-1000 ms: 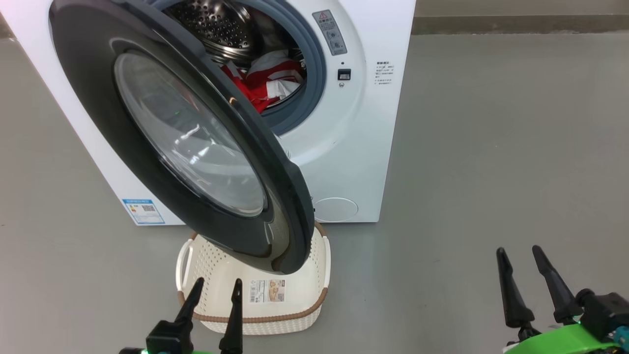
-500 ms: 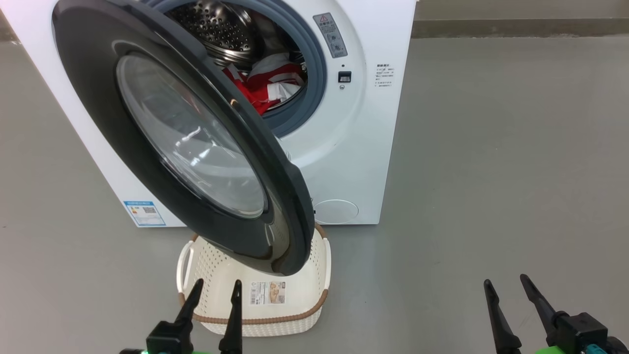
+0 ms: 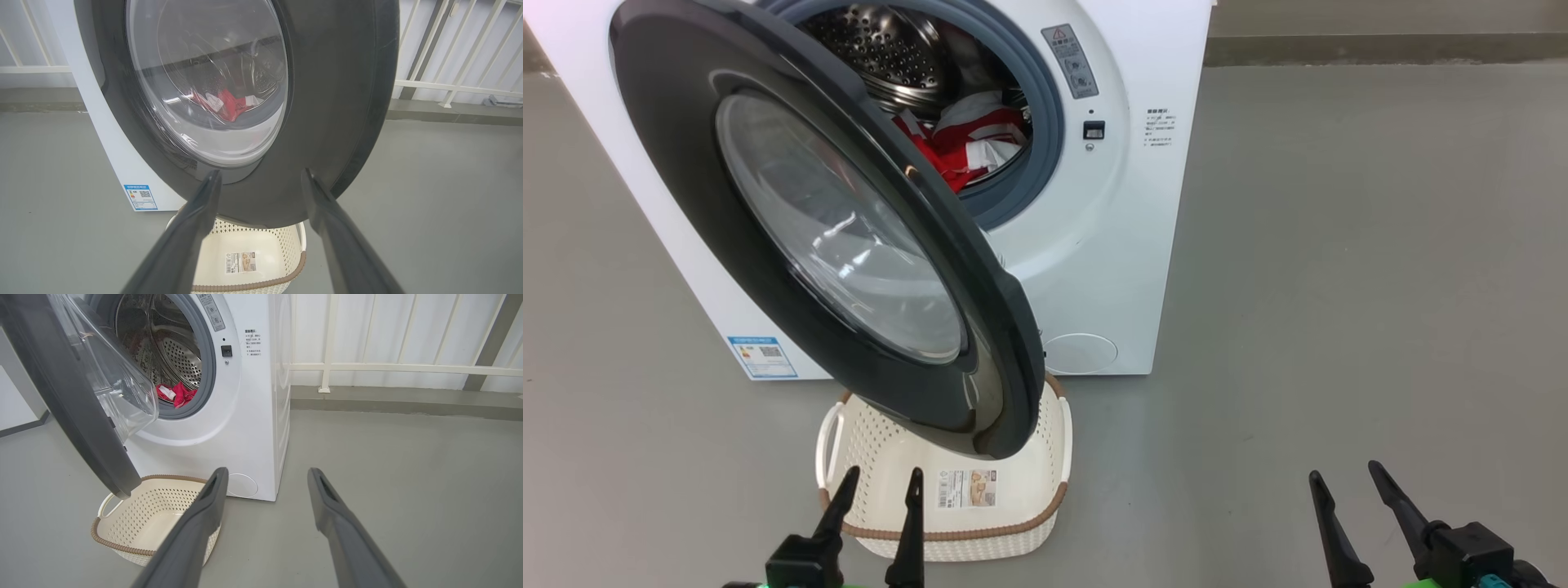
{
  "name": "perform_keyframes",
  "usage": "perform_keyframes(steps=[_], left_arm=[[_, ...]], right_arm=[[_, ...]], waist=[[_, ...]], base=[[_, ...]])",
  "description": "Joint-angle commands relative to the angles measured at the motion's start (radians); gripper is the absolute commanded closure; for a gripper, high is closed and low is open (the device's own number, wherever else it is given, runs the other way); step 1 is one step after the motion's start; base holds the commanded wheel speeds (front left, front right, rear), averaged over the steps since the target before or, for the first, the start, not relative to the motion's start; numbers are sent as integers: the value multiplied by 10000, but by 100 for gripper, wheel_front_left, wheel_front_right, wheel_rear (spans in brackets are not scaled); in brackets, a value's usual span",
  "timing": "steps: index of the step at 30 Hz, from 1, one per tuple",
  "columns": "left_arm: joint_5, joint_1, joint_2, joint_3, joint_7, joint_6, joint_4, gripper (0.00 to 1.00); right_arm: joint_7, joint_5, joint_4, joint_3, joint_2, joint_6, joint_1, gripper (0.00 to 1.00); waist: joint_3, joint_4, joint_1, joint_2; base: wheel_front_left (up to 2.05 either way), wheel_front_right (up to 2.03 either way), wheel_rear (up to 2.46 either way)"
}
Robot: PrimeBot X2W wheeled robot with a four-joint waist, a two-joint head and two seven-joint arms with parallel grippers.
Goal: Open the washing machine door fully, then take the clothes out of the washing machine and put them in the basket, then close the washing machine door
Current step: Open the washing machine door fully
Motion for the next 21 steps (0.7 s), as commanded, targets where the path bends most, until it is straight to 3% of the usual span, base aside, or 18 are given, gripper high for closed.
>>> perform_keyframes(steps=[1,8,9,10,11,12,13,21], left_arm=[[45,-87,98,359,-78,25,-169,0],[11,-89,85,342,-78,33,-103,0],[-3,-90,83,334,-78,29,-79,4],[-15,-96,81,328,-78,26,-61,50],[-18,-102,80,319,-78,26,-45,65],[-18,-102,80,319,-78,26,-45,65],[-39,-107,78,309,-78,9,-28,100],[-91,-232,77,379,-78,62,-1,100]], right_arm=[[-141,130,-208,253,-132,63,-271,0],[-150,167,-193,312,-132,63,-275,0],[-150,166,-191,314,-132,63,-274,0],[-151,166,-192,316,-132,63,-277,0],[-150,172,-190,321,-132,63,-281,0],[-150,172,-190,321,-132,63,-281,0],[-149,175,-189,325,-132,63,-285,0],[-116,243,-188,344,-132,63,-300,0]], waist=[[-5,4,0,0],[-23,13,0,0],[-26,13,0,0],[-26,9,0,0],[-26,4,0,0],[-26,4,0,0],[-30,1,0,0],[-57,-25,0,0]], base=[[0,0,0],[0,0,0],[0,0,0],[0,0,0],[0,0,0],[0,0,0],[0,0,0],[0,0,0]])
